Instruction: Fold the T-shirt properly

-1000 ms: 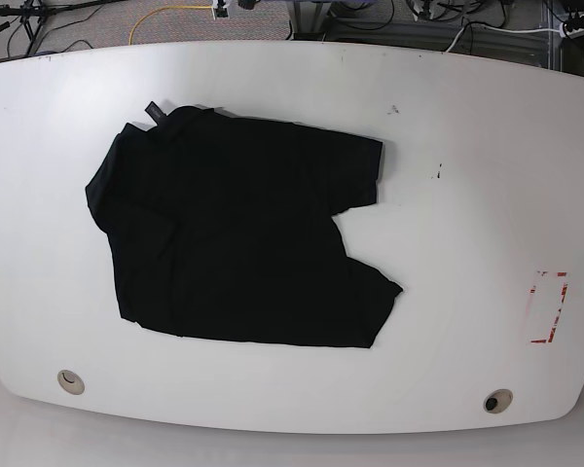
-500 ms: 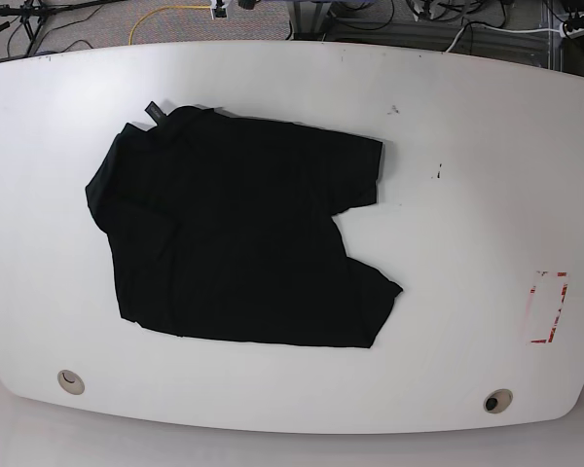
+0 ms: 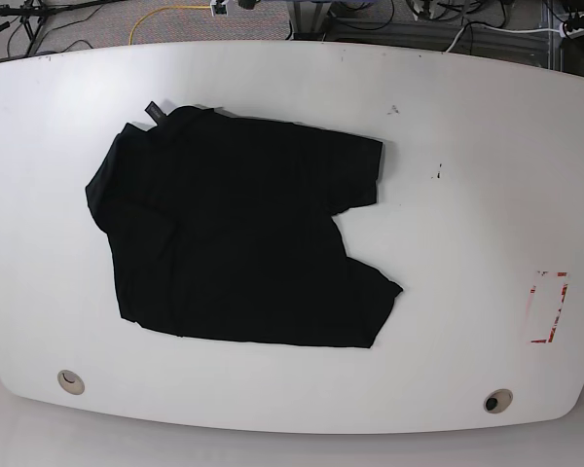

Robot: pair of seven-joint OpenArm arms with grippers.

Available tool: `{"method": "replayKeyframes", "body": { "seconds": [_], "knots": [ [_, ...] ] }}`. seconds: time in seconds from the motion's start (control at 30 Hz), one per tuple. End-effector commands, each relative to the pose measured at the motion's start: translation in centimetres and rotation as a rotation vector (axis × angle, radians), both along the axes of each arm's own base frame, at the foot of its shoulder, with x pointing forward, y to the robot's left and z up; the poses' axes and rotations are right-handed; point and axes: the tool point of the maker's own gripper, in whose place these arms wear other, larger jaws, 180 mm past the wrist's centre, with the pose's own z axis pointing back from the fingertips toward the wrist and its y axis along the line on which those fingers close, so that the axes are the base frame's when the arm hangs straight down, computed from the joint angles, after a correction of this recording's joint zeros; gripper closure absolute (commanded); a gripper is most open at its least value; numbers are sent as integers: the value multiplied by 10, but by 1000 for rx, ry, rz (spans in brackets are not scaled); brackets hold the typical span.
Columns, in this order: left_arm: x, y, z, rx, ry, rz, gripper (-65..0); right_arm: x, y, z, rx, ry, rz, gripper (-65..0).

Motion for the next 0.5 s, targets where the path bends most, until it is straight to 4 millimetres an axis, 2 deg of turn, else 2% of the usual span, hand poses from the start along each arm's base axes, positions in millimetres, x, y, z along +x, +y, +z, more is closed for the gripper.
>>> {"method": "replayKeyframes", "body": {
  "seconds": [0.0,0.47],
  "knots": [
    [-6,5,1,9,6,-1,-309,-3,-1,0,1,6,-3,-170],
    [-5,5,1,9,3,0,-311,-4,0,0,2,14,0,-171]
  ]
}}
